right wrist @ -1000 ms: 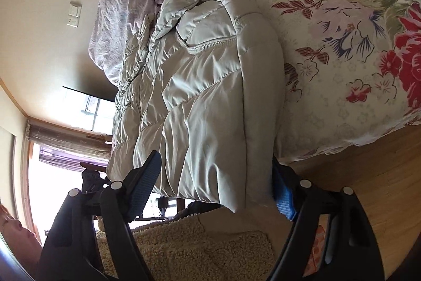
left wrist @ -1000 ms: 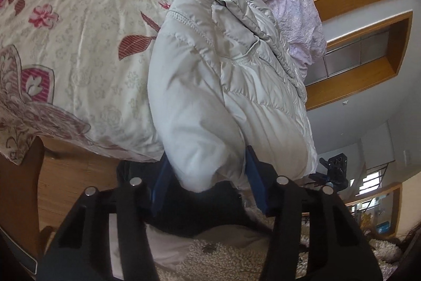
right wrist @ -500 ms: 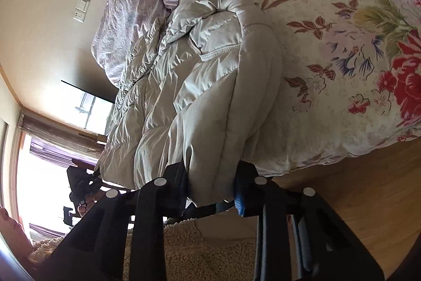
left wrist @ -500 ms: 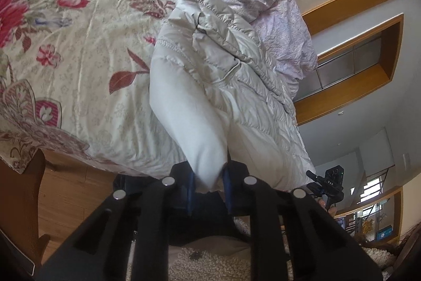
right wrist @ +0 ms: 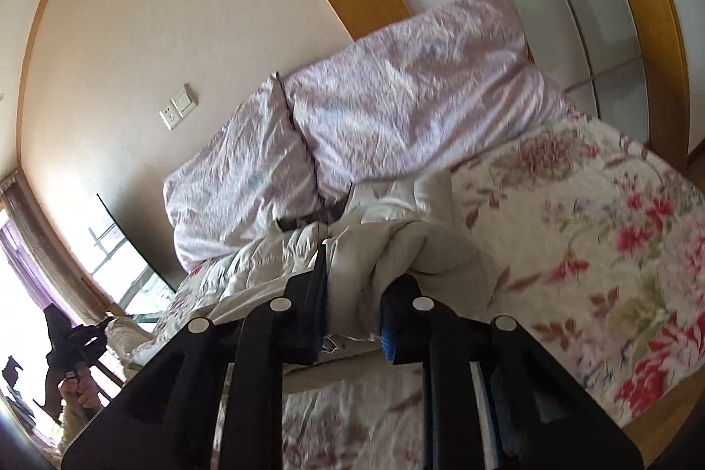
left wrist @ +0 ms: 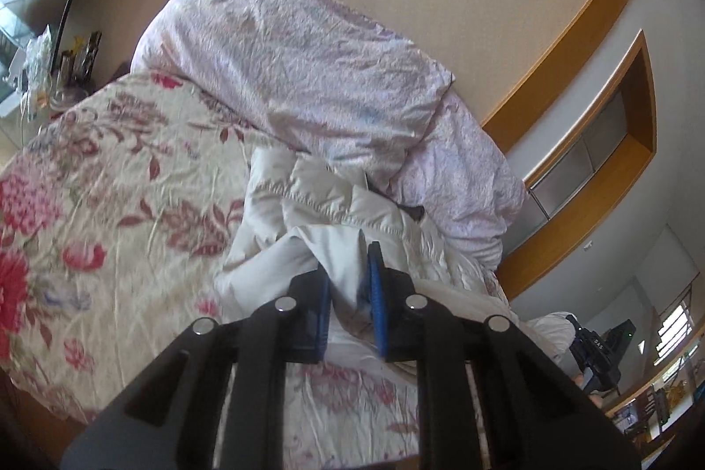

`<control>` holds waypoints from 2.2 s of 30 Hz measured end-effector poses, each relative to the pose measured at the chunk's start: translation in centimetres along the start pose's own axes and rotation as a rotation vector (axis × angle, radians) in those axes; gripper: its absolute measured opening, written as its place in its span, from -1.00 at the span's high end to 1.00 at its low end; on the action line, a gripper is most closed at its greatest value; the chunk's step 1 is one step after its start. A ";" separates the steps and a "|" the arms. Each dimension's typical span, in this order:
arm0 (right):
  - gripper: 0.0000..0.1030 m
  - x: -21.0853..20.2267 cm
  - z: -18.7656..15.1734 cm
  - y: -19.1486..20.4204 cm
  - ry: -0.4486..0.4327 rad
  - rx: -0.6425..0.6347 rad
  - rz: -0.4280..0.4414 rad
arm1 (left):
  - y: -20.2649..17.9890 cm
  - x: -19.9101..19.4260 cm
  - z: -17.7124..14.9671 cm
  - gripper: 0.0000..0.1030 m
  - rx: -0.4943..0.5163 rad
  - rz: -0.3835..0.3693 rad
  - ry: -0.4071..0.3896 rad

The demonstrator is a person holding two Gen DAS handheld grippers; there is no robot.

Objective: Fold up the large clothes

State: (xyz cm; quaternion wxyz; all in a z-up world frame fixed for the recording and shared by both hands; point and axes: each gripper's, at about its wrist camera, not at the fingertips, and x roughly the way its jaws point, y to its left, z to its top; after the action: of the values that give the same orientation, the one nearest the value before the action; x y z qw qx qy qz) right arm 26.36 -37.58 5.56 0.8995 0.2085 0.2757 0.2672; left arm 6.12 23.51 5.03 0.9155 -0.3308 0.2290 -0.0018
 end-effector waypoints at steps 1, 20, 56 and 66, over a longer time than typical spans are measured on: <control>0.61 0.9 0.9 0.8 -0.029 -0.023 -0.018 | -0.3 0.7 0.9 0.71 0.008 0.007 -0.013; 0.61 23.5 9.3 4.1 -0.162 -0.053 -0.362 | -0.4 22.1 14.0 0.76 0.063 0.227 -0.096; -0.71 35.2 1.1 6.4 0.321 -0.347 -0.461 | -7.2 32.6 4.4 -0.95 0.526 0.599 0.002; -0.82 37.1 -0.2 5.4 0.320 -0.326 -0.517 | -4.1 36.4 5.0 -0.97 0.419 0.629 0.055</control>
State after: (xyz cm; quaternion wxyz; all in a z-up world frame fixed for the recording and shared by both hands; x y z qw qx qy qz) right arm 50.42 -11.25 -6.02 0.9043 -0.0594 0.4106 0.1005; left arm 41.41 17.66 -4.34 0.9126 -0.0497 0.3385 0.2239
